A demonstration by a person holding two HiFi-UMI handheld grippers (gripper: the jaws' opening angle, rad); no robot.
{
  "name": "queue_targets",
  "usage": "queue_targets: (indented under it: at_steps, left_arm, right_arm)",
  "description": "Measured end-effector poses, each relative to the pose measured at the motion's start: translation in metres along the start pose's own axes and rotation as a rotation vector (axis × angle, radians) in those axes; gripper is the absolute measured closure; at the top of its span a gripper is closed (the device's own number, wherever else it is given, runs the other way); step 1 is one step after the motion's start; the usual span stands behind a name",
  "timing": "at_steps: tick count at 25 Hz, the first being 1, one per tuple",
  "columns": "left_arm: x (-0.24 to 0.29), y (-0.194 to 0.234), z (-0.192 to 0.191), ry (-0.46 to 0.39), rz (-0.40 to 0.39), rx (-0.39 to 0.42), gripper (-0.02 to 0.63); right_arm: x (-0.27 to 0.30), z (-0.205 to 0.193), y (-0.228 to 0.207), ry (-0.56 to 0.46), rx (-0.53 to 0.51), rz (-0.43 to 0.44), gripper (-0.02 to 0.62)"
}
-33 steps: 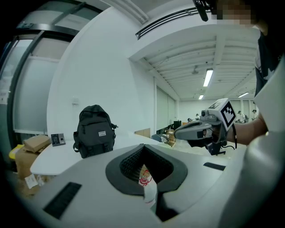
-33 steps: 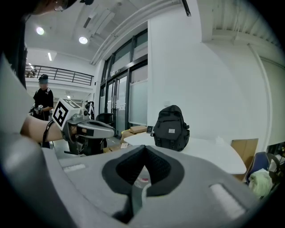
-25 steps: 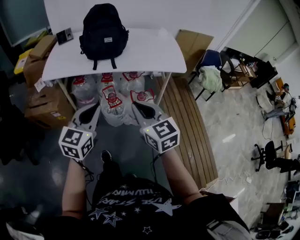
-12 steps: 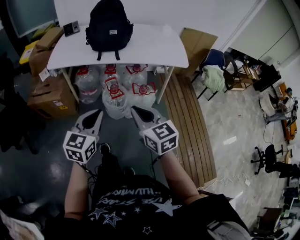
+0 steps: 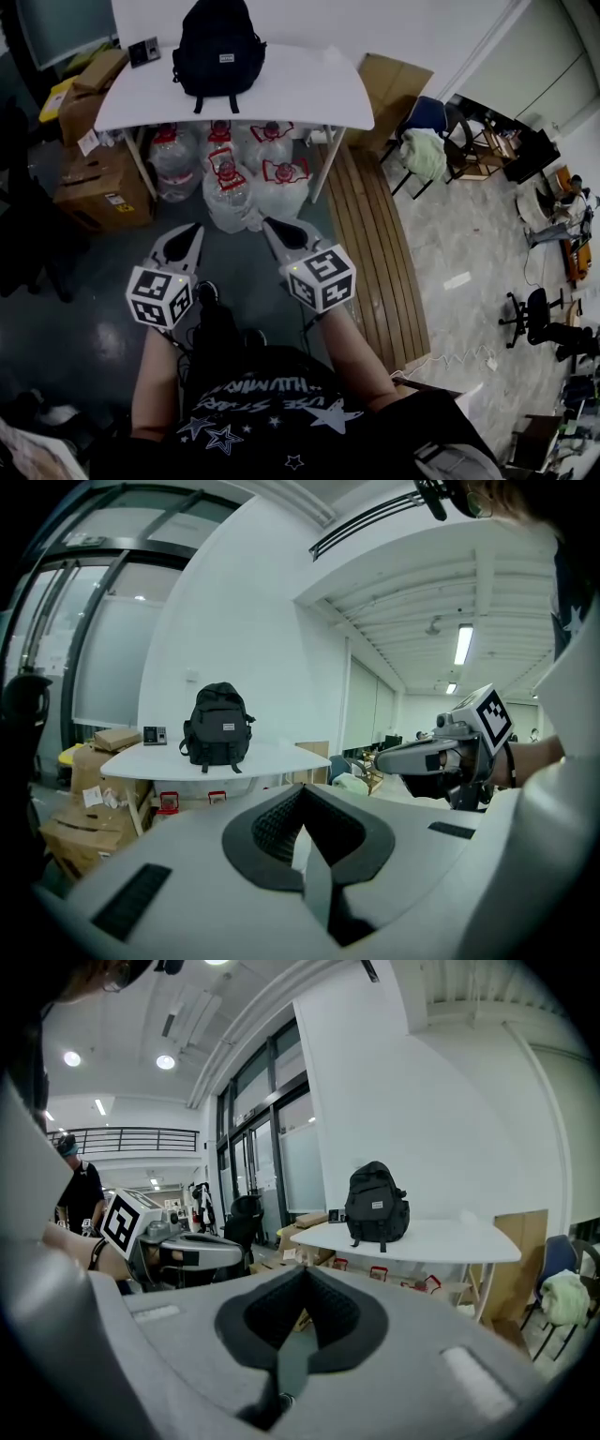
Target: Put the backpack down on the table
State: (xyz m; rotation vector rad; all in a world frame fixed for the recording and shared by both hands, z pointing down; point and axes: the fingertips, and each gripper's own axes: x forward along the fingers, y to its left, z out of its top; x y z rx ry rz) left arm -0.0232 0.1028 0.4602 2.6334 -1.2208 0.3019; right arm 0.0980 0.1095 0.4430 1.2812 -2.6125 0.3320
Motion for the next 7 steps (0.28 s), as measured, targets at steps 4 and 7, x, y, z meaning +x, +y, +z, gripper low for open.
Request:
queue_targets:
  at_steps: [4,7]
  left_arm:
    - [-0.005,-0.008,-0.006,0.001,-0.007,-0.013,0.598]
    - [-0.007,-0.015,-0.009,0.004,-0.016,-0.014,0.598]
  right_arm:
    - [-0.005,-0.004,0.005,0.0,-0.007,0.002,0.595]
    - [-0.007,-0.007,0.007,0.009,-0.018,0.002,0.595]
